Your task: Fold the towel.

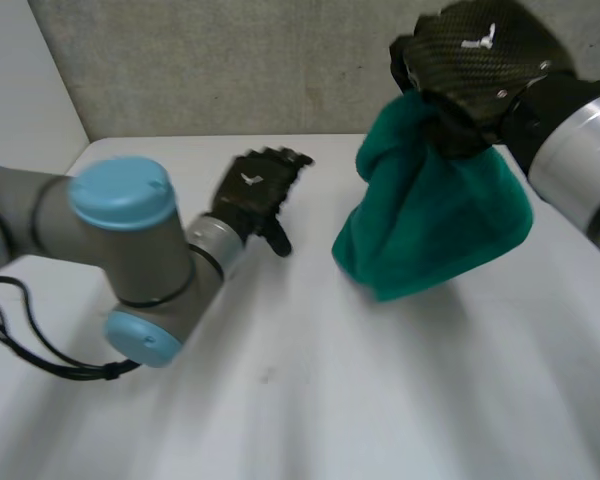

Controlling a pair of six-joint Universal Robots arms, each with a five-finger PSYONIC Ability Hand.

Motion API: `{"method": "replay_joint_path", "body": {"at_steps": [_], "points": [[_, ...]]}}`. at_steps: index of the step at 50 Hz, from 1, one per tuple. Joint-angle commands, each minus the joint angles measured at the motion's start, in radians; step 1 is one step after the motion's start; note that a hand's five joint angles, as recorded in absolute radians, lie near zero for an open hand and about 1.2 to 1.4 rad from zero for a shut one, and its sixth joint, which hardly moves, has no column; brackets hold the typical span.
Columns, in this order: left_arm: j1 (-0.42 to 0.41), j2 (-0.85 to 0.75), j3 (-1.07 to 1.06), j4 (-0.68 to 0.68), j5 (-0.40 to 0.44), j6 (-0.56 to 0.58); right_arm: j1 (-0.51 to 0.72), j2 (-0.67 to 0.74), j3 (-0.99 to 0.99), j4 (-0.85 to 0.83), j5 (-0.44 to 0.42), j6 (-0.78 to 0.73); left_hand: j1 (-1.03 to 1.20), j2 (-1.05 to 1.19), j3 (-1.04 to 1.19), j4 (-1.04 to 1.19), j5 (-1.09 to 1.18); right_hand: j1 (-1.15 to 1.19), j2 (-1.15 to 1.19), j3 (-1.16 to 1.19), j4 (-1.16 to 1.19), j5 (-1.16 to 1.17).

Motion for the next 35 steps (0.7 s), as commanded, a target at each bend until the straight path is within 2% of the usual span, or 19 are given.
{"method": "replay_joint_path", "body": {"at_steps": [1,3,4,5,6,7,8,9,10,13,14,17,21,26,28,29,32,33,35], "points": [[-0.060,-0.149,0.041,0.012,0.160,0.010,0.022,-0.082,0.007,0.044,-0.010,0.000,-0.002,-0.017,-0.027,-0.017,-0.035,0.444,0.221,0.215,0.206,0.261],[-0.070,-0.165,0.038,0.012,0.172,0.010,0.022,-0.075,0.015,0.044,-0.002,0.000,0.056,0.041,0.031,0.042,0.023,0.444,0.221,0.215,0.206,0.261],[-0.079,-0.171,0.033,0.010,0.169,0.009,0.019,-0.075,0.018,0.044,-0.002,0.000,0.234,0.219,0.209,0.220,0.201,0.444,0.221,0.215,0.206,0.261],[-0.080,-0.171,0.033,0.010,0.169,0.009,0.010,-0.074,0.024,0.044,-0.001,-0.001,0.235,0.221,0.211,0.221,0.203,0.444,0.221,0.215,0.206,0.261],[-0.083,-0.168,0.023,0.012,0.143,0.009,0.009,-0.069,0.029,0.044,0.001,-0.001,0.738,0.723,0.714,0.724,0.706,0.444,0.221,0.215,0.206,0.261],[-0.083,-0.165,0.019,0.012,0.126,0.009,0.007,-0.065,0.032,0.043,0.002,-0.003,0.993,0.978,0.969,0.979,0.961,0.444,0.221,0.215,0.206,0.261],[-0.083,-0.165,0.019,0.012,0.126,0.009,0.007,-0.057,0.036,0.041,0.002,-0.003,0.996,0.981,0.971,0.982,0.963,0.444,0.221,0.215,0.206,0.261],[-0.081,-0.160,0.018,0.012,0.102,0.007,0.007,-0.028,0.038,0.038,0.005,-0.003,1.205,1.190,1.180,1.191,1.172,0.444,0.221,0.215,0.206,0.261],[-0.074,-0.131,0.013,0.003,-0.003,0.009,0.007,-0.011,0.036,0.038,0.005,-0.004,1.207,1.192,1.182,1.193,1.174,0.444,0.221,0.215,0.206,0.261],[-0.061,-0.068,-0.016,-0.003,-0.131,0.012,-0.001,0.041,0.020,0.041,0.021,-0.006,1.207,1.192,1.182,1.193,1.174,0.444,0.221,0.215,0.206,0.261],[-0.048,-0.018,-0.054,-0.003,-0.198,0.012,-0.020,0.073,0.013,0.038,0.041,-0.007,1.207,1.192,1.182,1.193,1.174,0.444,0.221,0.215,0.206,0.261],[-0.020,0.065,-0.120,0.001,-0.262,0.010,-0.048,0.118,-0.016,0.038,0.083,-0.010,1.207,1.192,1.182,1.193,1.174,0.444,0.221,0.215,0.206,0.261],[0.022,0.241,-0.275,-0.009,-0.267,0.006,-0.051,0.191,-0.065,0.037,0.122,-0.012,1.207,1.192,1.182,1.193,1.174,0.444,0.221,0.215,0.206,0.261],[0.006,0.376,-0.451,-0.014,-0.262,0.006,-0.047,0.280,-0.099,0.037,0.140,-0.012,1.207,1.192,1.182,1.193,1.174,0.444,0.221,0.215,0.206,0.261],[-0.033,0.449,-0.546,-0.025,-0.247,0.001,-0.045,0.305,-0.100,0.037,0.140,-0.012,1.207,1.192,1.182,1.193,1.174,0.444,0.221,0.215,0.206,0.261],[-0.082,0.482,-0.601,-0.039,-0.230,-0.005,-0.045,0.313,-0.099,0.037,0.140,-0.012,1.207,1.192,1.182,1.193,1.174,0.444,0.221,0.215,0.206,0.261],[-0.168,0.493,-0.657,-0.066,-0.211,-0.030,-0.042,0.334,-0.085,0.038,0.139,-0.009,1.207,1.192,1.182,1.193,1.174,0.444,0.221,0.215,0.206,0.261],[-0.226,0.486,-0.677,-0.086,-0.208,-0.057,-0.041,0.340,-0.079,0.038,0.139,-0.009,1.207,1.192,1.182,1.193,1.174,0.444,0.221,0.215,0.206,0.261],[-0.259,0.481,-0.680,-0.097,-0.210,-0.074,-0.036,0.351,-0.071,0.038,0.139,-0.009,1.207,1.192,1.182,1.193,1.174,0.444,0.221,0.215,0.206,0.261]]}}
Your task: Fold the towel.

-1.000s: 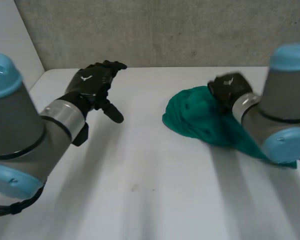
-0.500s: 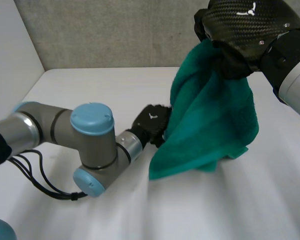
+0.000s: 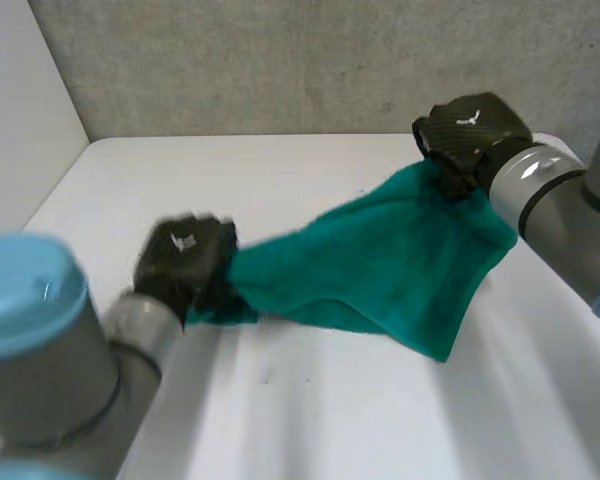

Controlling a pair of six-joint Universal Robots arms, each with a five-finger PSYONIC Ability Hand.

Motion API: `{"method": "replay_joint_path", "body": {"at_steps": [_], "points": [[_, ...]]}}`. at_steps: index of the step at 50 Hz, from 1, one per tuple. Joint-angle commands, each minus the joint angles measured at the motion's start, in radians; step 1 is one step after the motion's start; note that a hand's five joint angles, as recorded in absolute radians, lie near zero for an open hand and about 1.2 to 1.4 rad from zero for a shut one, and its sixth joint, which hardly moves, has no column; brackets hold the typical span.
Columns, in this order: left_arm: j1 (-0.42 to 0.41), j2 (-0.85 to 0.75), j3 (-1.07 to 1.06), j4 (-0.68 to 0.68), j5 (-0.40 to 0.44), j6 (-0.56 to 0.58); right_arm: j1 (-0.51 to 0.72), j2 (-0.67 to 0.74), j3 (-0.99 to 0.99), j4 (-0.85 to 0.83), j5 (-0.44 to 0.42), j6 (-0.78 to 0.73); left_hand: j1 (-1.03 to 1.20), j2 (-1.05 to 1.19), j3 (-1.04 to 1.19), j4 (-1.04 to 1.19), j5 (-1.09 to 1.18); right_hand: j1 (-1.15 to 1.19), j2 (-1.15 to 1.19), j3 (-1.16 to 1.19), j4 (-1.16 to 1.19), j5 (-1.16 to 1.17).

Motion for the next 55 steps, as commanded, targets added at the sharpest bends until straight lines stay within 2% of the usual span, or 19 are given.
{"method": "replay_joint_path", "body": {"at_steps": [1,6,8,9,15,16,23,31,36,39,42,43,46,47,49,50,53,54,55], "points": [[-0.240,0.010,-0.119,-0.081,0.034,-0.104,0.023,0.051,0.035,0.003,-0.002,0.003,0.228,0.175,0.180,0.181,0.244,0.444,0.221,0.215,0.206,0.261],[-0.293,-0.039,-0.060,-0.163,0.031,-0.203,0.060,0.037,0.063,-0.003,-0.001,0.003,-0.607,-0.660,-0.654,-0.654,-0.590,0.444,0.221,0.215,0.206,0.261],[-0.290,-0.039,-0.047,-0.167,0.031,-0.207,0.063,0.019,0.070,-0.003,-0.001,0.003,-0.676,-0.729,-0.724,-0.723,-0.659,0.444,0.221,0.215,0.206,0.261],[-0.243,-0.039,-0.012,-0.175,0.017,-0.204,0.063,0.002,0.075,-0.005,-0.002,0.003,-0.851,-0.904,-0.899,-0.898,-0.835,0.444,0.221,0.215,0.206,0.261],[-0.107,-0.031,0.046,-0.174,-0.020,-0.175,0.066,-0.145,0.103,-0.028,-0.021,0.004,-0.941,-0.994,-0.988,-0.988,-0.924,0.444,0.221,0.215,0.206,0.261],[-0.034,-0.030,0.089,-0.160,-0.024,-0.134,0.068,-0.182,0.107,-0.035,-0.033,0.004,-0.944,-0.997,-0.991,-0.991,-0.927,0.444,0.221,0.215,0.206,0.261],[0.013,-0.076,0.183,-0.085,-0.014,-0.071,0.069,-0.342,0.142,-0.040,-0.102,0.004,-0.941,-0.994,-0.988,-0.988,-0.924,0.444,0.221,0.215,0.206,0.261],[0.008,-0.306,0.387,-0.051,0.150,0.081,0.075,-0.448,0.205,-0.037,-0.174,0.001,-0.950,-1.003,-0.997,-0.997,-0.933,0.444,0.221,0.215,0.206,0.261],[0.003,-0.430,0.502,-0.111,0.380,0.150,0.074,-0.485,0.244,-0.039,-0.205,-0.002,-0.961,-1.014,-1.009,-1.009,-0.945,0.444,0.221,0.215,0.206,0.261],[0.005,-0.504,0.567,-0.184,0.472,0.156,0.071,-0.500,0.251,-0.043,-0.209,-0.003,-0.897,-0.950,-0.945,-0.945,-0.881,0.444,0.221,0.215,0.206,0.261],[0.006,-0.554,0.614,-0.235,0.462,0.158,0.068,-0.499,0.250,-0.043,-0.209,-0.003,-0.718,-0.771,-0.766,-0.766,-0.702,0.444,0.221,0.215,0.206,0.261],[0.006,-0.567,0.626,-0.244,0.450,0.158,0.058,-0.489,0.247,-0.042,-0.208,-0.005,-0.604,-0.657,-0.652,-0.652,-0.588,0.444,0.221,0.215,0.206,0.261],[0.019,-0.591,0.654,-0.244,0.370,0.158,0.052,-0.480,0.247,-0.039,-0.208,-0.005,0.085,0.032,0.038,0.038,0.102,0.444,0.221,0.215,0.206,0.261],[0.026,-0.590,0.663,-0.221,0.308,0.155,0.052,-0.471,0.247,-0.040,-0.208,-0.008,0.252,0.199,0.204,0.205,0.268,0.444,0.221,0.215,0.206,0.261],[0.034,-0.590,0.666,-0.201,0.276,0.153,0.052,-0.416,0.239,-0.040,-0.199,-0.033,0.254,0.201,0.206,0.206,0.270,0.444,0.221,0.215,0.206,0.261],[0.054,-0.572,0.666,-0.116,0.193,0.159,0.052,-0.358,0.230,-0.040,-0.190,-0.055,0.254,0.201,0.206,0.206,0.270,0.444,0.221,0.215,0.206,0.261],[0.055,-0.559,0.666,-0.072,0.166,0.161,0.051,-0.248,0.166,-0.045,-0.150,-0.089,0.254,0.201,0.206,0.206,0.270,0.444,0.221,0.215,0.206,0.261],[0.062,-0.503,0.674,0.063,0.126,0.161,0.051,-0.247,0.166,-0.045,-0.150,-0.089,0.254,0.201,0.206,0.206,0.270,0.444,0.221,0.215,0.206,0.261],[0.062,-0.502,0.674,0.064,0.126,0.161,0.049,-0.217,0.134,-0.046,-0.124,-0.091,0.254,0.201,0.206,0.206,0.270,0.444,0.221,0.215,0.206,0.261]]}}
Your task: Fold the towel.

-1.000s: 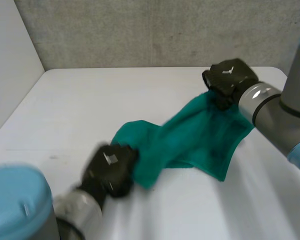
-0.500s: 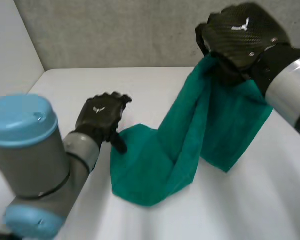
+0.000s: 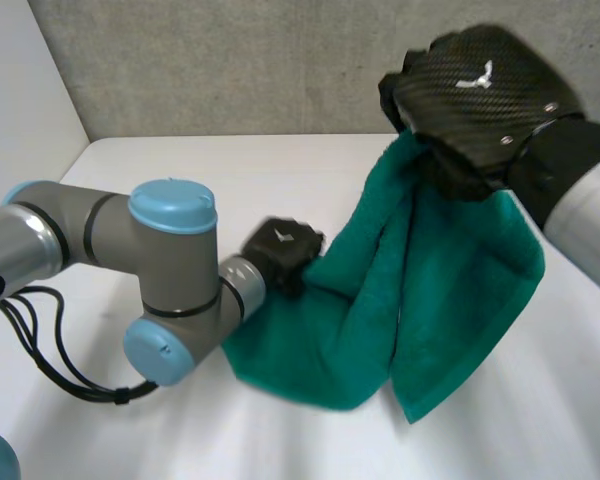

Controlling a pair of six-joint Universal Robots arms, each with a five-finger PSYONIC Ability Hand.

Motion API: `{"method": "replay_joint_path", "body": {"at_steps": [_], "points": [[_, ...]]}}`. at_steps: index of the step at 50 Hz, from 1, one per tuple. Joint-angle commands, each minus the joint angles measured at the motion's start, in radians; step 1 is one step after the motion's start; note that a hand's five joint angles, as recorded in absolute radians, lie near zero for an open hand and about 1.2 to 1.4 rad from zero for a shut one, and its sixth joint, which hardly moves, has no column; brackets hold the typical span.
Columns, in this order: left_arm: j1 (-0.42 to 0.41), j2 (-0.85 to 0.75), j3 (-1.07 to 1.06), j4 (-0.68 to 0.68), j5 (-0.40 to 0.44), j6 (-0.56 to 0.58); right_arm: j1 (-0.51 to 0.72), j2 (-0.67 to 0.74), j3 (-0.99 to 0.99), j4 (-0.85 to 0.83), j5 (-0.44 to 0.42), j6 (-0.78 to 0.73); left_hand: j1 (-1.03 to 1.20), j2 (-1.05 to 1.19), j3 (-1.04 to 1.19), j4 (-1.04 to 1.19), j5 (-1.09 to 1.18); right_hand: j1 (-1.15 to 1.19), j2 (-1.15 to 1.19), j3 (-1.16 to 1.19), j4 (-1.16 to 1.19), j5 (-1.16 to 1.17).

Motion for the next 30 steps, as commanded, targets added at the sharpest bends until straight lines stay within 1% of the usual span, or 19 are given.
{"method": "replay_joint_path", "body": {"at_steps": [1,2,3,4,5,6,7,9,11,12,14,16,20,23,24,25,26,30], "points": [[0.033,0.099,0.013,0.285,-0.181,0.004,-0.004,0.203,-0.105,-0.005,0.076,-0.059,0.282,0.224,0.233,0.230,0.298,0.430,0.221,0.210,0.206,0.251],[0.036,0.130,0.025,0.348,-0.186,0.005,-0.009,0.275,-0.177,-0.007,0.138,-0.060,0.282,0.224,0.233,0.230,0.298,0.430,0.221,0.210,0.206,0.251],[0.036,0.130,0.025,0.349,-0.186,0.005,-0.010,0.339,-0.261,-0.016,0.213,-0.066,0.282,0.224,0.233,0.230,0.298,0.430,0.221,0.210,0.206,0.251],[0.036,0.161,0.045,0.399,-0.190,0.010,-0.001,0.396,-0.353,-0.037,0.287,-0.072,0.282,0.224,0.233,0.230,0.298,0.430,0.221,0.210,0.206,0.251],[0.037,0.193,0.063,0.437,-0.194,0.011,0.000,0.425,-0.412,-0.059,0.327,-0.073,0.282,0.224,0.233,0.230,0.298,0.430,0.221,0.210,0.206,0.251],[0.039,0.217,0.069,0.457,-0.198,0.011,0.000,0.426,-0.412,-0.059,0.327,-0.073,0.282,0.224,0.233,0.230,0.298,0.430,0.221,0.210,0.206,0.251],[0.039,0.243,0.068,0.479,-0.207,0.011,0.000,0.471,-0.511,-0.167,0.399,-0.068,0.282,0.224,0.233,0.230,0.298,0.430,0.221,0.210,0.206,0.251],[0.039,0.288,0.049,0.502,-0.238,0.011,0.000,0.472,-0.515,-0.201,0.402,-0.068,0.282,0.224,0.233,0.230,0.298,0.430,0.221,0.210,0.206,0.251],[0.039,0.320,-0.002,0.507,-0.267,0.008,0.000,0.462,-0.478,-0.345,0.393,-0.059,0.282,0.224,0.233,0.230,0.298,0.430,0.221,0.210,0.206,0.251],[0.042,0.330,-0.029,0.507,-0.275,0.008,0.002,0.455,-0.460,-0.375,0.395,-0.059,0.282,0.224,0.233,0.230,0.298,0.430,0.221,0.210,0.206,0.251],[0.045,0.343,-0.087,0.507,-0.286,0.007,0.003,0.429,-0.376,-0.442,0.387,-0.065,0.282,0.224,0.233,0.230,0.298,0.430,0.221,0.210,0.206,0.251],[0.053,0.357,-0.186,0.499,-0.295,0.002,0.003,0.421,-0.314,-0.458,0.378,-0.068,0.282,0.224,0.233,0.230,0.298,0.430,0.221,0.210,0.206,0.251],[0.047,0.359,-0.371,0.484,-0.301,0.002,0.002,0.424,-0.164,-0.440,0.330,-0.076,0.282,0.224,0.233,0.230,0.298,0.430,0.221,0.210,0.206,0.251],[0.044,0.348,-0.501,0.473,-0.302,0.001,0.000,0.447,-0.048,-0.369,0.298,-0.082,0.251,0.193,0.202,0.199,0.266,0.430,0.221,0.210,0.206,0.251],[0.039,0.343,-0.529,0.470,-0.303,0.001,0.000,0.447,-0.047,-0.369,0.298,-0.082,0.236,0.178,0.187,0.184,0.251,0.430,0.221,0.210,0.206,0.251],[0.037,0.342,-0.555,0.467,-0.303,0.002,0.000,0.462,-0.027,-0.346,0.295,-0.083,0.218,0.160,0.169,0.166,0.234,0.430,0.221,0.210,0.206,0.251],[0.036,0.339,-0.578,0.461,-0.303,0.004,-0.001,0.531,0.017,-0.270,0.300,-0.086,0.198,0.140,0.149,0.146,0.213,0.430,0.221,0.210,0.206,0.251],[0.004,0.328,-0.659,0.396,-0.303,0.007,0.002,0.622,0.063,-0.207,0.306,-0.085,0.104,0.046,0.055,0.052,0.119,0.430,0.221,0.210,0.206,0.251]]}}
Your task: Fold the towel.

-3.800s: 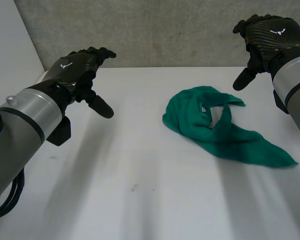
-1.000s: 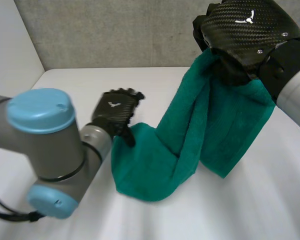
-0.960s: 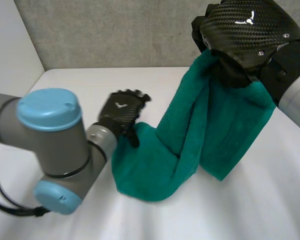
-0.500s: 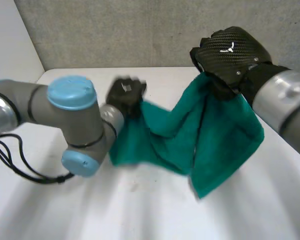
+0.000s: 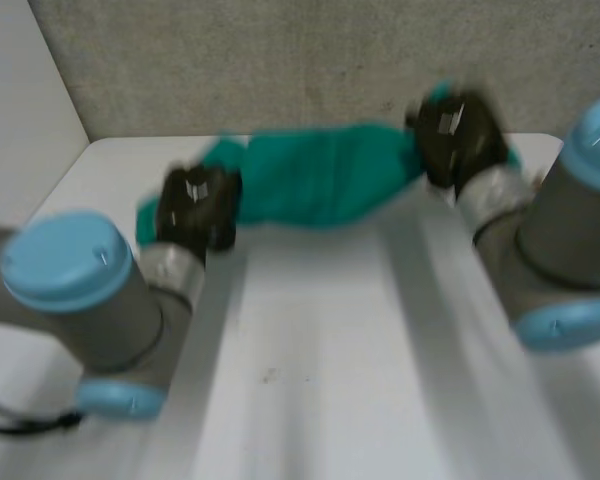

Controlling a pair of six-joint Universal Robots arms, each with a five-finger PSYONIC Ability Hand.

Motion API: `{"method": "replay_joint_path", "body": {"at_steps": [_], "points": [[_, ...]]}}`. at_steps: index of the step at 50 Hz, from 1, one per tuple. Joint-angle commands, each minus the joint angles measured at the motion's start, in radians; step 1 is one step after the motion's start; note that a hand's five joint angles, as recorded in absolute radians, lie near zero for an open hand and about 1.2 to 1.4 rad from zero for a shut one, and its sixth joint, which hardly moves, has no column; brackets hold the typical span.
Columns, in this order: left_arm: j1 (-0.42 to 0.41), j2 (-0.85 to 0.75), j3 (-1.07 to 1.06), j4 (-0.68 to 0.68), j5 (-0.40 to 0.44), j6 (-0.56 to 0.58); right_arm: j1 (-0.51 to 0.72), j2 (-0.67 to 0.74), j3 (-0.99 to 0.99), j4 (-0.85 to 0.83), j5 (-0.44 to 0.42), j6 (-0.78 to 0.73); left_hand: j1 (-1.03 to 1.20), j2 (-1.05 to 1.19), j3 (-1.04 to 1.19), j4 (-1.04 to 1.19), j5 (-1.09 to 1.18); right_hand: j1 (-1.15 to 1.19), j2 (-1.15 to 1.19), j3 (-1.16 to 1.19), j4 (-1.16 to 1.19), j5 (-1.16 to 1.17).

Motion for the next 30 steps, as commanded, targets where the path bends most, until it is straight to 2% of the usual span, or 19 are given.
{"method": "replay_joint_path", "body": {"at_steps": [1,6,9,12,15,22,27,30], "points": [[-0.047,-0.018,-0.192,-0.122,0.000,0.006,0.000,0.159,0.136,0.172,-0.007,-0.005,0.037,-0.021,-0.020,-0.020,0.052,0.424,0.220,0.210,0.203,0.236],[-0.054,0.007,-0.204,-0.300,0.000,-0.001,-0.006,0.129,0.168,0.156,-0.009,-0.002,-0.239,-0.297,-0.296,-0.295,-0.224,0.424,0.220,0.210,0.203,0.236],[-0.052,0.074,-0.195,-0.406,-0.003,0.000,-0.012,0.097,0.174,0.155,-0.011,0.000,-0.647,-0.705,-0.704,-0.703,-0.631,0.424,0.220,0.210,0.203,0.236],[-0.054,0.132,-0.166,-0.478,0.005,0.008,-0.012,0.081,0.178,0.155,-0.014,0.000,-0.771,-0.829,-0.828,-0.828,-0.756,0.424,0.220,0.210,0.203,0.236],[-0.058,0.172,-0.111,-0.492,0.009,0.013,-0.010,0.074,0.189,0.155,-0.014,0.001,-0.909,-0.966,-0.966,-0.965,-0.893,0.424,0.220,0.210,0.203,0.236],[-0.061,0.101,0.073,-0.477,0.014,0.014,-0.004,0.067,0.220,0.139,-0.015,0.003,-0.912,-0.970,-0.969,-0.969,-0.897,0.424,0.220,0.210,0.203,0.236],[-0.047,-0.085,0.283,-0.485,0.017,0.014,-0.004,0.066,0.246,0.120,-0.027,0.003,-0.889,-0.946,-0.946,-0.945,-0.873,0.424,0.220,0.210,0.203,0.236],[-0.046,-0.137,0.337,-0.485,0.025,0.014,-0.004,0.064,0.254,0.115,-0.047,0.001,-0.883,-0.940,-0.940,-0.939,-0.867,0.424,0.220,0.210,0.203,0.236]]}}
